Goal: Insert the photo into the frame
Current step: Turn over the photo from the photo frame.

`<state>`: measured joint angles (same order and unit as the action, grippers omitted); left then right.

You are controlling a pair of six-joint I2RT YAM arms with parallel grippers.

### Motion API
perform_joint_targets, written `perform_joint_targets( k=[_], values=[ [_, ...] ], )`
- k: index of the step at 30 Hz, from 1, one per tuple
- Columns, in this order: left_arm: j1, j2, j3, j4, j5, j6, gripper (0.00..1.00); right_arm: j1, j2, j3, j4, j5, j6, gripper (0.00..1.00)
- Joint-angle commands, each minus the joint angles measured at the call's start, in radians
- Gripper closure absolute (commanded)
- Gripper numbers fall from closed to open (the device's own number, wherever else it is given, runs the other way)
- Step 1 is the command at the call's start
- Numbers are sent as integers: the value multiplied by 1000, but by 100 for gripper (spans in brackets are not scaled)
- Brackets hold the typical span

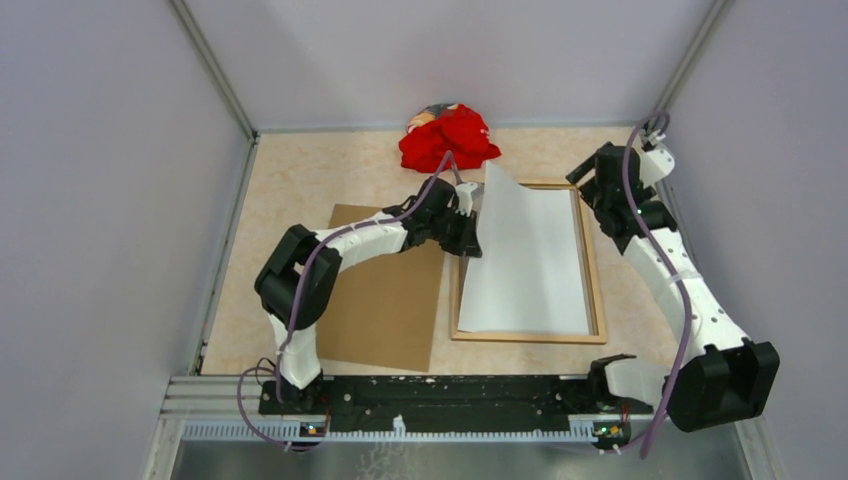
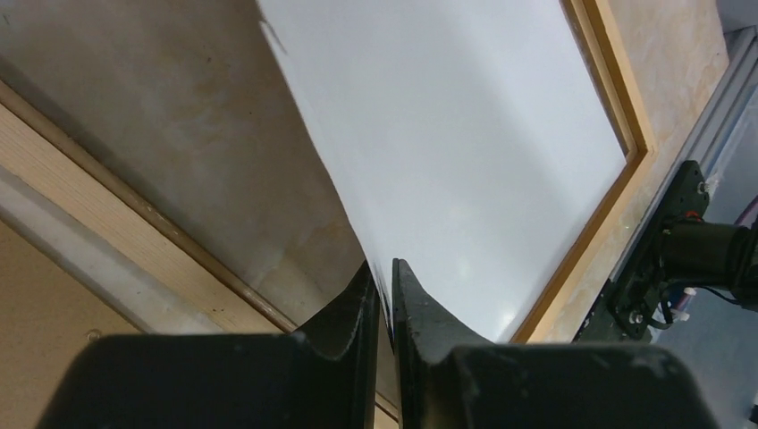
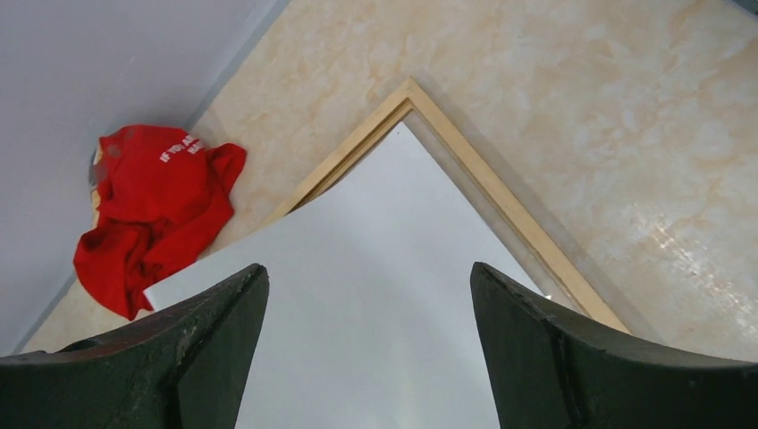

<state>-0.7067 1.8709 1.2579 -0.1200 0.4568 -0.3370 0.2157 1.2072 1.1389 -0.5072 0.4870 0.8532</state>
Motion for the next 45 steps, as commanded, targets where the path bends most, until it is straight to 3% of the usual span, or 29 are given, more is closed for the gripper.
perform_joint_targets(
  k=[1,10,14,17,25,45],
  values=[
    [15,28,2,61,82,-91,85,-61,-62,-61,21,-51,-37,16],
    [19,34,-8,104,113,-105,87,-119,-98,-162,36,-85,-65,16],
    [18,-17,-46,109,74,-58,97,-145,-103,-195,56,-112,-67,16],
    [16,-77,-88,166,77,-7,100,-156,-99,-208,71,-128,-67,16],
    [14,-130,-95,213,165,51,100,-187,-96,-199,65,-137,-74,16],
    [96,-134,-214,381,209,-297,100,-242,-119,-216,44,-149,-98,16]
  ],
)
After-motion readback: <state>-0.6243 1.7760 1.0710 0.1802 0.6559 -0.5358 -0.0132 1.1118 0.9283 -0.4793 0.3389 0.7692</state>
